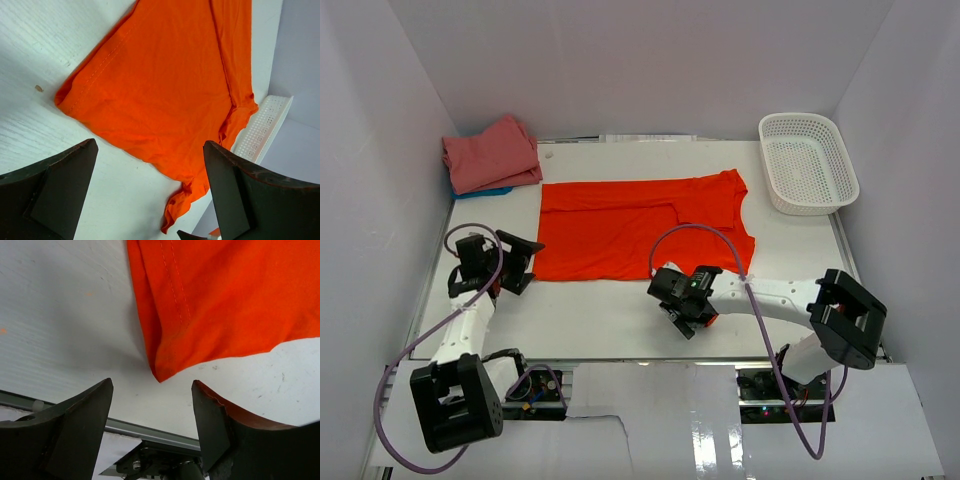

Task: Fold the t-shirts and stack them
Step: Grap the side of the flattened tshirt closest away from the robot with both arms

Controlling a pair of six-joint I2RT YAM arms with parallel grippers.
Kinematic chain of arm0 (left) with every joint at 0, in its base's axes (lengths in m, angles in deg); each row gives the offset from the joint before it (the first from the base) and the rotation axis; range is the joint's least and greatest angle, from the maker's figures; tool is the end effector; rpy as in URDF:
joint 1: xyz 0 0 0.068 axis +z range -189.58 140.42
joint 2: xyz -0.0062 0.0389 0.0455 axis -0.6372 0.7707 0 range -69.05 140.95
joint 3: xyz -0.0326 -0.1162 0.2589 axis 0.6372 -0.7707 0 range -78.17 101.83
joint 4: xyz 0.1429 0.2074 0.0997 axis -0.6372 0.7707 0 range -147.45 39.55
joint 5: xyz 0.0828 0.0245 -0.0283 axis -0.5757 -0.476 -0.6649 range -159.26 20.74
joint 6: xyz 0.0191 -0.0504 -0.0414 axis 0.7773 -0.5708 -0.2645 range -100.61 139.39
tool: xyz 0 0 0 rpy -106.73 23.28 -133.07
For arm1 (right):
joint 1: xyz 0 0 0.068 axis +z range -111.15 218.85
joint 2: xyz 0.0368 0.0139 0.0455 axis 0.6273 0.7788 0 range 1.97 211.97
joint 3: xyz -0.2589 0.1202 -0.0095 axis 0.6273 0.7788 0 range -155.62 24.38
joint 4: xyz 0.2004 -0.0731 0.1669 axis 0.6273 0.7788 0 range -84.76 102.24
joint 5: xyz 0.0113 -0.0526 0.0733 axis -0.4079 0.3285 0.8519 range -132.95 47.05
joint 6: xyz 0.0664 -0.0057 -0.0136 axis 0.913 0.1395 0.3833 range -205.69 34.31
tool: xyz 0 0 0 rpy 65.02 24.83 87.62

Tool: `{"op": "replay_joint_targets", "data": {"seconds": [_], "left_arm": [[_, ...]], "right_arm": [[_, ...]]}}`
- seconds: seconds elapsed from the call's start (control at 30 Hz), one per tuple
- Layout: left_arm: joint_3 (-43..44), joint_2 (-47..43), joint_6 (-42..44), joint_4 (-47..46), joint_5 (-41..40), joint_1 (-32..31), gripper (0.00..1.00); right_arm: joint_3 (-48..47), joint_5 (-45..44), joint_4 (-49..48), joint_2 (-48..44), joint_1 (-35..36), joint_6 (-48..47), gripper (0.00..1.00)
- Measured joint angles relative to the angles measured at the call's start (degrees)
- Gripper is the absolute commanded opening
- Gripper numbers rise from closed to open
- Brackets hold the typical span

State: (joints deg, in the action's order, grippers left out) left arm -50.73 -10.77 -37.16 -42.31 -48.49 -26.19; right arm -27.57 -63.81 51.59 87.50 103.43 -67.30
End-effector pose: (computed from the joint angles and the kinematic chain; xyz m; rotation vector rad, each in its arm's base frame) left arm 0.2095 0.0301 0.1802 -1.2521 2.1060 -0.7799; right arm 0.1317 0.2318 0.1756 -1.0424 2.5585 -0.2199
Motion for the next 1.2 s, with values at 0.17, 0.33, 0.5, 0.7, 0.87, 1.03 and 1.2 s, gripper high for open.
{"op": "replay_joint_targets", "data": {"seconds": [0.17,0.33,0.5,0.7,0.87,1.03,1.2], "left_arm": [[0.87,0.00,1.31,0.20,1.57,2.47,0.98],[0.87,0.00,2.64,0.87,2.95,4.63,0.98],[0.87,0.00,3.69,0.90,4.17,5.92,0.98],[0.87,0.24,4.46,0.76,5.01,6.43,0.98],[0.87,0.28,5.05,0.72,5.29,6.86,0.98],[0.79,0.28,5.29,0.72,5.42,7.04,0.98],[0.76,0.28,5.64,0.74,5.44,7.08,0.98]], "right_arm": [[0.35,0.00,-3.28,1.90,-0.42,-0.63,0.67],[1.31,0.24,-4.98,3.72,-1.99,-0.85,0.65],[1.90,0.26,-5.88,3.34,-3.52,-0.79,0.53],[3.02,0.44,-6.75,3.10,-4.94,-0.72,0.38],[3.04,0.20,-6.69,3.06,-5.01,-0.66,0.39],[3.02,-0.17,-6.29,2.95,-5.09,-0.42,0.46],[3.02,0.09,-5.88,2.89,-5.31,0.70,0.36]]}}
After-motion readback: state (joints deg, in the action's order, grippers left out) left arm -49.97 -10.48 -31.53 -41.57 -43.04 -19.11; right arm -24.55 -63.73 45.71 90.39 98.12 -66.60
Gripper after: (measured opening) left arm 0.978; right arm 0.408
